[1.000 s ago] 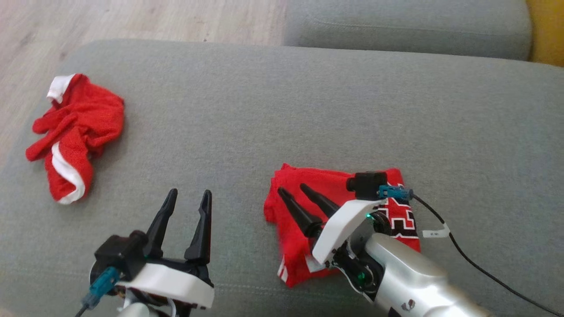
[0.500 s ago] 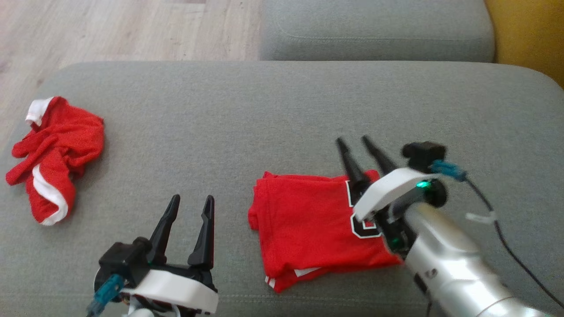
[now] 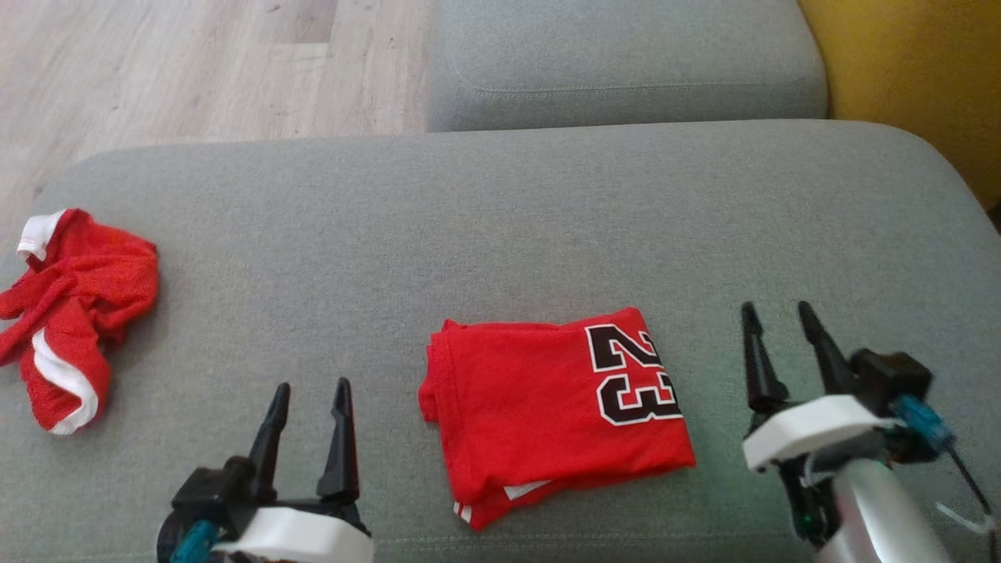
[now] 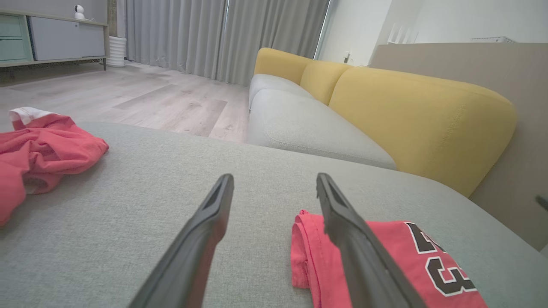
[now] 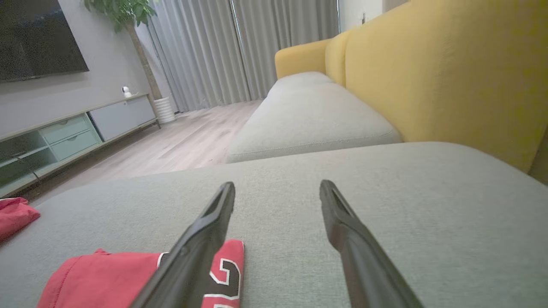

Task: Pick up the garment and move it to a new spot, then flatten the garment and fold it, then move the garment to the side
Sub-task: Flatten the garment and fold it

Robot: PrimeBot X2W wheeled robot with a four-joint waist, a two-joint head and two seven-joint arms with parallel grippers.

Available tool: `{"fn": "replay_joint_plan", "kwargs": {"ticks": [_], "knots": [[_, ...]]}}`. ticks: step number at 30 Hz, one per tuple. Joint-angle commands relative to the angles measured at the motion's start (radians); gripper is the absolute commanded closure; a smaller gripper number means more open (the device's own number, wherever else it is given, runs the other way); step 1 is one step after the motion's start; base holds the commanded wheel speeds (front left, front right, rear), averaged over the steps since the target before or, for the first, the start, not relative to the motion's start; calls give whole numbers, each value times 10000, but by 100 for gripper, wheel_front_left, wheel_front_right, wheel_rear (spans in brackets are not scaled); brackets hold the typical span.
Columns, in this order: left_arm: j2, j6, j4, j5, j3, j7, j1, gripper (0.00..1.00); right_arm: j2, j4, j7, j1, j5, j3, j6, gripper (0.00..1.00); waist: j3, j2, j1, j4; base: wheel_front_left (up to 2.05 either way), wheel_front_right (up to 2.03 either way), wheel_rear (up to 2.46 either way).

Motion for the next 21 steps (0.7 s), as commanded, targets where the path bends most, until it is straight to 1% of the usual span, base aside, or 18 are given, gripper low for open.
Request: {"fn": "replay_joint_plan", "kwargs": {"ticks": [1,6,10,15,21], "knots": [[53,70,-196,130,523,-168,-319,0,102,-643,70,-229,-142,103,67,0,-16,-1,1,-21,0,0,0],[-25,134,132,277,720,-295,-136,0,112,-2318,617,945,112,-111,67,0,-75,-1,1,-100,0,0,0],[-56,125,340,412,831,-342,-7,0,114,-3176,992,1552,174,-233,67,0,-120,-1,1,-155,0,0,0],[-102,58,499,489,914,-363,69,0,114,-3703,1205,1942,169,-390,67,0,-131,-1,1,-166,0,0,0],[-121,14,581,573,969,-373,35,0,115,-3922,1299,2079,138,-445,67,0,-80,-1,1,-134,0,0,0]]}}
